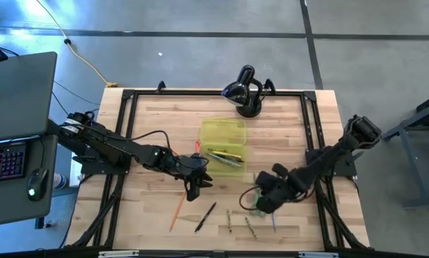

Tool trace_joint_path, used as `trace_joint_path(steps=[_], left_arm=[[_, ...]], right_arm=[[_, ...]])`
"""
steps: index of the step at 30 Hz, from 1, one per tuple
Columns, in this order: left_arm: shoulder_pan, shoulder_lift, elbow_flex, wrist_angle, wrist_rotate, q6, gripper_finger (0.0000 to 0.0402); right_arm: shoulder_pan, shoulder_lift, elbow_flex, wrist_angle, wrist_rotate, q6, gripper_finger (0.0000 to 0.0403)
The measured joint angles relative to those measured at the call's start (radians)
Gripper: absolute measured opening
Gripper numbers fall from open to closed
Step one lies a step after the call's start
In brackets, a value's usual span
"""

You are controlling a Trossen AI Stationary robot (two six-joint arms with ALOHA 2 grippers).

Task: Pick & place school supplies into a supply box
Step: Put the blue pencil into the yellow school supply box

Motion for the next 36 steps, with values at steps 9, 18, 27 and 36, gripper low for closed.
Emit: trace_joint_path(steps=[9,18,27,36], left_arm=[[0.0,0.0,0.0,-0.001,-0.002,0.002,0.014],[0.0,0.0,0.0,0.0,-0.002,0.002,0.014],[0.0,0.0,0.0,0.0,-0.001,-0.005,0.014],[0.0,0.0,0.0,0.0,-0.001,-0.005,0.014]], right_arm=[[0.137,0.054,0.0,-0.113,0.009,0.413,0.0067],[0.153,0.172,-0.001,-0.06,-0.002,0.445,0.0067],[0.138,0.245,0.002,-0.069,0.005,0.484,0.0067],[0.132,0.275,-0.005,-0.157,0.145,0.446,0.0061]])
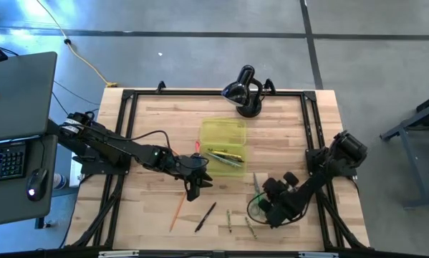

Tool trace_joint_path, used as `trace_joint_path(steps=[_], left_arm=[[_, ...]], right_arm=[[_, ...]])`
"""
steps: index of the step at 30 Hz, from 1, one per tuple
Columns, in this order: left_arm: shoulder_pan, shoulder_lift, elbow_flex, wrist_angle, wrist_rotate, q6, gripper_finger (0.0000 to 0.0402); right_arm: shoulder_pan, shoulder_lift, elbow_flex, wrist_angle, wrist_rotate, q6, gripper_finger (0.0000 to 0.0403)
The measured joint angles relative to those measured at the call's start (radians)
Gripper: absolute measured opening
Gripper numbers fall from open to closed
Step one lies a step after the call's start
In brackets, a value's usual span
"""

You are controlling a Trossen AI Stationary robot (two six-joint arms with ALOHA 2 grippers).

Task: Pick & place school supplies into a supply box
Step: Put the blue pencil into the yellow school supply box

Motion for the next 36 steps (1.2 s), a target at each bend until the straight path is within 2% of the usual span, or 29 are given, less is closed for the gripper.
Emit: trace_joint_path(steps=[3,6,8,10,13,16,19,27,32,36], left_arm=[[0.0,0.0,0.0,0.0,0.0,0.0,0.014],[0.0,0.0,0.0,0.0,0.0,0.0,0.014],[0.0,0.0,0.0,0.0,0.0,0.0,0.014],[0.0,0.0,0.0,0.0,0.0,0.0,0.014],[0.0,0.0,0.0,0.0,0.0,0.0,0.014],[0.0,0.0,0.0,0.002,-0.005,-0.001,0.014],[0.0,0.0,0.0,0.001,-0.005,-0.001,0.014],[0.0,0.0,0.0,0.014,-0.007,-0.003,0.014],[0.0,0.0,0.0,0.013,-0.009,-0.036,0.014],[0.0,0.0,0.0,0.013,-0.014,-0.053,0.014]], right_arm=[[-0.005,-0.002,-0.005,0.033,0.033,-0.018,0.0041],[-0.011,-0.007,-0.053,0.092,0.023,-0.023,0.0011],[-0.01,-0.01,-0.103,0.165,0.034,-0.024,0.0007],[-0.009,-0.017,-0.158,0.243,0.059,-0.024,0.0015],[0.001,-0.02,-0.234,0.341,0.174,-0.028,0.0026],[0.014,-0.017,-0.289,0.417,0.268,-0.085,0.0029],[0.016,-0.017,-0.327,0.497,0.318,-0.137,0.0028],[-0.001,-0.017,-0.405,0.616,0.388,-0.155,0.0056],[-0.008,-0.016,-0.451,0.756,0.432,-0.208,0.0078],[-0.007,-0.015,-0.47,0.793,0.445,-0.235,0.0081]])
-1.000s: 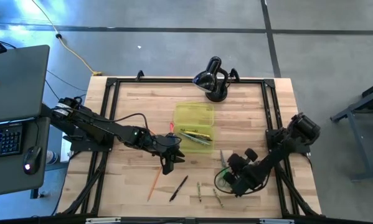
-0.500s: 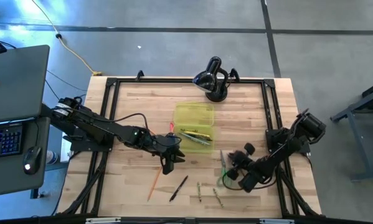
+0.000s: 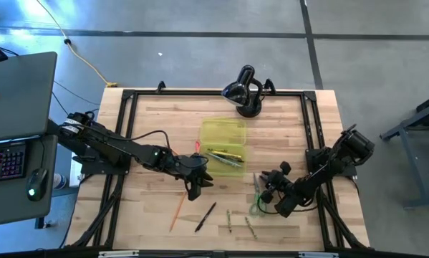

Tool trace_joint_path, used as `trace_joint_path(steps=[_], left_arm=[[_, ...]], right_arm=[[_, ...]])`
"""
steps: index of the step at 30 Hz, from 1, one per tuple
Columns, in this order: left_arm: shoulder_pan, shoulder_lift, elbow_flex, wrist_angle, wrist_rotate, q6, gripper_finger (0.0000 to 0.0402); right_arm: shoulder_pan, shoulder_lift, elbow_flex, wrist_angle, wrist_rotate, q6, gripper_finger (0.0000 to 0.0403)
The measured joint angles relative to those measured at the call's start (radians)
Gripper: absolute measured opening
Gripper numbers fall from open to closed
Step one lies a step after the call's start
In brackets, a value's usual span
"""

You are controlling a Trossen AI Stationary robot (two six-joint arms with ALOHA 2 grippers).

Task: Pick & place school supplies into a supply box
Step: Put the blue pencil into the yellow school supply box

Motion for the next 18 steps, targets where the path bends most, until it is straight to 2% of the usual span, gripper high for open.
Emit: trace_joint_path(steps=[3,8,15,18], left_arm=[[0.0,0.0,0.0,0.0,-0.003,-0.001,0.014],[0.0,0.0,0.0,-0.001,-0.003,-0.002,0.014],[0.0,0.0,0.0,-0.002,-0.003,-0.002,0.014],[0.0,0.0,0.0,-0.002,-0.003,-0.002,0.014]], right_arm=[[0.001,0.0,-0.013,0.017,0.001,0.013,0.0065],[0.016,0.0,-0.023,0.029,0.01,0.033,0.0009],[0.025,-0.001,-0.004,0.035,0.03,-0.013,0.0004],[-0.002,-0.043,0.012,0.03,0.033,-0.054,0.0003]])
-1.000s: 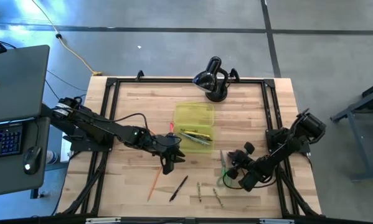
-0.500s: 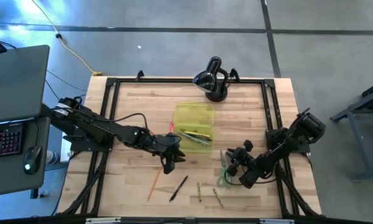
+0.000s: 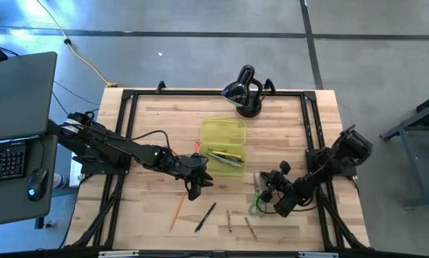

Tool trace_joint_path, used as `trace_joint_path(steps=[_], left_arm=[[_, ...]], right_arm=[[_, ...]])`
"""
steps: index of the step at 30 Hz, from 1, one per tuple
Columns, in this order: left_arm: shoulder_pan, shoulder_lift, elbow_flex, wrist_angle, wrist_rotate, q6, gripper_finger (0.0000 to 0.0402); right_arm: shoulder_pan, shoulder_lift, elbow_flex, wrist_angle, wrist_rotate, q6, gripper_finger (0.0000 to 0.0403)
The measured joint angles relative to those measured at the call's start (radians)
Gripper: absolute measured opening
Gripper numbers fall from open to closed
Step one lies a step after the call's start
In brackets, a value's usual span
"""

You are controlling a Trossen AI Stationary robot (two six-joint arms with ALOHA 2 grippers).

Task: Pick & place school supplies into a supply box
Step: Put the blue pencil into the yellow school supply box

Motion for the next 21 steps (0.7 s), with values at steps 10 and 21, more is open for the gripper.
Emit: trace_joint_path(steps=[10,21], left_arm=[[0.0,0.0,0.0,-0.001,0.0,0.0,0.014],[0.0,0.0,0.0,-0.003,0.001,0.007,0.014]], right_arm=[[-0.149,-0.3,0.014,0.022,0.048,-0.383,0.0],[-0.405,-0.441,0.016,0.548,-0.258,-1.031,0.0]])
